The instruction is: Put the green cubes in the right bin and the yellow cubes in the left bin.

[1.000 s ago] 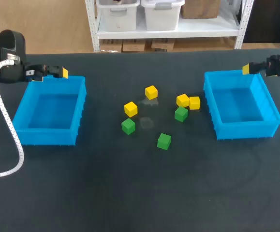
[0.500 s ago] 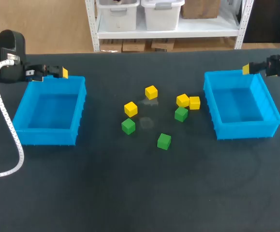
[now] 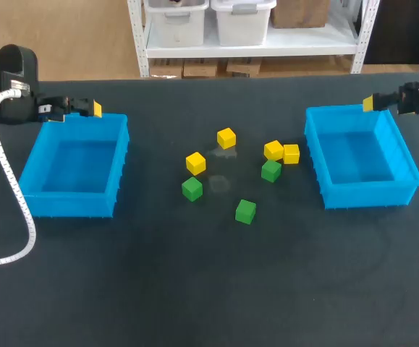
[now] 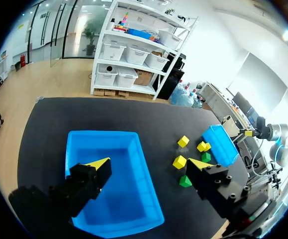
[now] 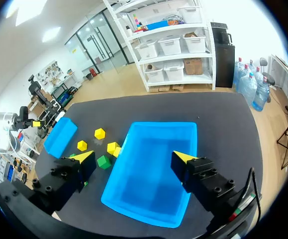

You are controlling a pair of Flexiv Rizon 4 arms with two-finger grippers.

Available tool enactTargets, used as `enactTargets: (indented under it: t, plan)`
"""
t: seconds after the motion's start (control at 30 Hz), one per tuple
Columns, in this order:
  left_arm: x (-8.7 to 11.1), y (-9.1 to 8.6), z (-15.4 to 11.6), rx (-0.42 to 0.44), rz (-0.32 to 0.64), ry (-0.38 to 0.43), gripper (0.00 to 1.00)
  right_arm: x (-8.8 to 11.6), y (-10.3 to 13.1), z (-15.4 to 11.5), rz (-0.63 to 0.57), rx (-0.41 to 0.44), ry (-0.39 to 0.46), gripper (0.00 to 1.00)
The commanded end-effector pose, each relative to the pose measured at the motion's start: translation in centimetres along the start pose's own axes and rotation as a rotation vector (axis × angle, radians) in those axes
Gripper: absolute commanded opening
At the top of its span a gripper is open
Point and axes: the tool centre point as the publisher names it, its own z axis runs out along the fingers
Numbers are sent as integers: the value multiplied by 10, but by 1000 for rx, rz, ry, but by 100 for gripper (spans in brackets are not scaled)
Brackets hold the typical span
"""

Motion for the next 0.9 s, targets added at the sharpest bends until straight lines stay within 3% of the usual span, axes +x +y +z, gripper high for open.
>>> enactTargets:
  t: [0.03, 0.27, 0.47, 0.9]
  plan:
    - [1, 2, 0, 9, 2, -5, 100, -8, 7, 1, -19, 7, 3, 100]
    - [1, 2, 0, 9, 2, -5, 100, -32, 33, 7, -90, 26, 10, 100]
    - [1, 2, 0, 9, 2, -5, 100, -39, 59, 19, -142, 11, 37, 100]
    - [1, 2, 0, 9, 2, -5, 100, -19, 151, 74, -378, -74, 209, 100]
